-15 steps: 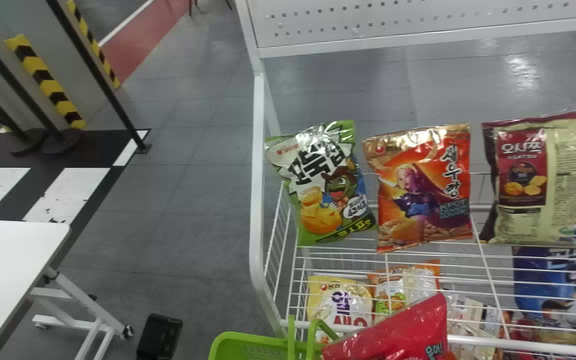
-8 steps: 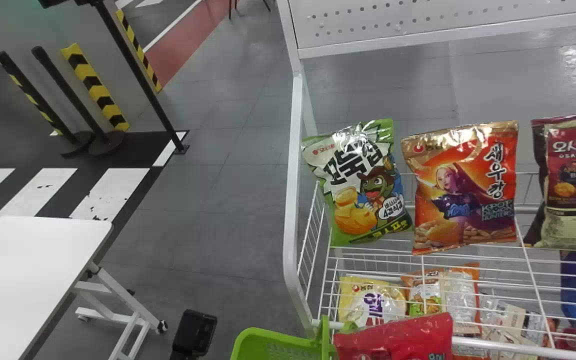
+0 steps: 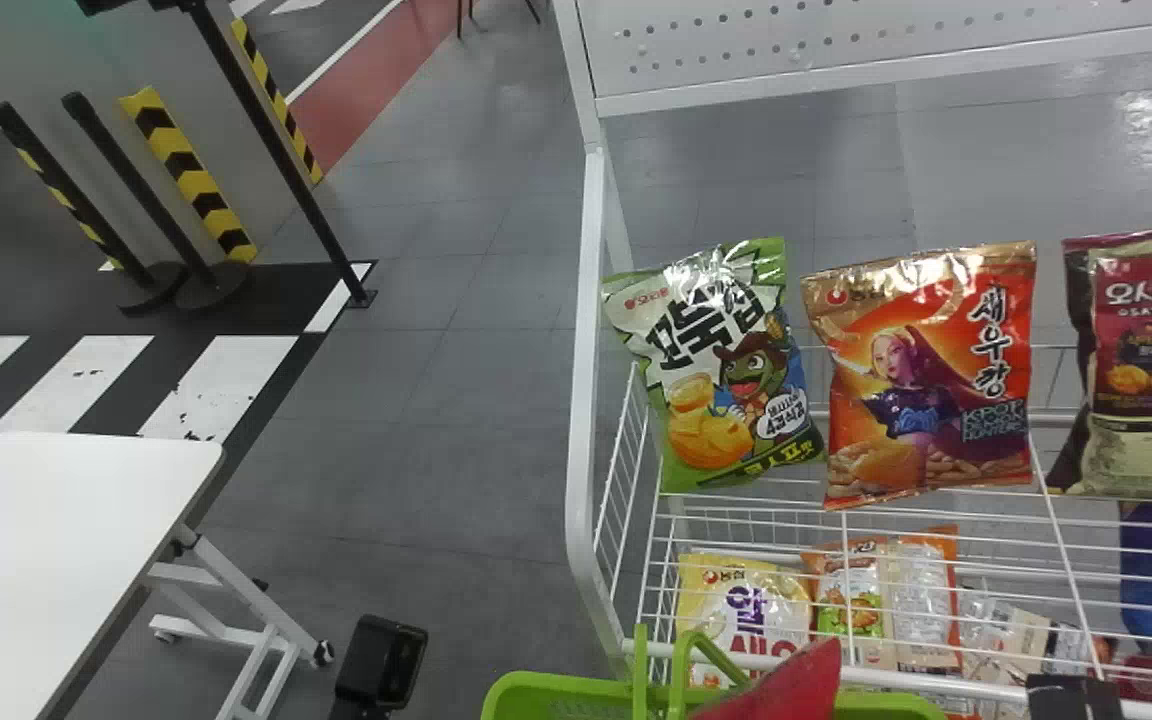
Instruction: Hold basket handle with left hand then pick Jagalchi snack with right hand and place into basket
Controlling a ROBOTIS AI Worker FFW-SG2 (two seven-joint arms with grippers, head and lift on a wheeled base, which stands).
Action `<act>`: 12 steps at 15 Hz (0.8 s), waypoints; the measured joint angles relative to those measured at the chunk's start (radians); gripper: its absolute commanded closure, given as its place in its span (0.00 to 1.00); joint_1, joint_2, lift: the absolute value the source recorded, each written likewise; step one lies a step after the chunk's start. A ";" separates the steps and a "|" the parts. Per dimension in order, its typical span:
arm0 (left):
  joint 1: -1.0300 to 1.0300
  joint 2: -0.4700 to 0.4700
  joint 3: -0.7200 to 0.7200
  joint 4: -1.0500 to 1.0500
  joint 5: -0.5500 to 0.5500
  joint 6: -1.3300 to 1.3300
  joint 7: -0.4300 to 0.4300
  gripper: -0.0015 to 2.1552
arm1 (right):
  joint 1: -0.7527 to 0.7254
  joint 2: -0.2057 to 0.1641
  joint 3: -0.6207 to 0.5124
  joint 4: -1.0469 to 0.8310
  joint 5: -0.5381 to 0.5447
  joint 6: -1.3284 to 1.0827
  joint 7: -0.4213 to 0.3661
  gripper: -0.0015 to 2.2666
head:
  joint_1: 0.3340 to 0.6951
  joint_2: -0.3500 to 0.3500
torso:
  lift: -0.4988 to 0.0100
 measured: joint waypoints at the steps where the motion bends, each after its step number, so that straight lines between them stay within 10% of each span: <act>1: 0.000 0.000 0.003 0.000 0.001 0.000 0.000 1.00 | 0.003 0.000 0.004 -0.004 -0.002 -0.015 0.010 0.00 | 1.00 1.00 | 0.96; 12: -0.003 -0.002 0.013 0.011 0.001 0.000 0.000 1.00 | 0.142 0.000 -0.207 -0.257 -0.069 0.055 0.173 0.03 | 1.00 1.00 | 0.96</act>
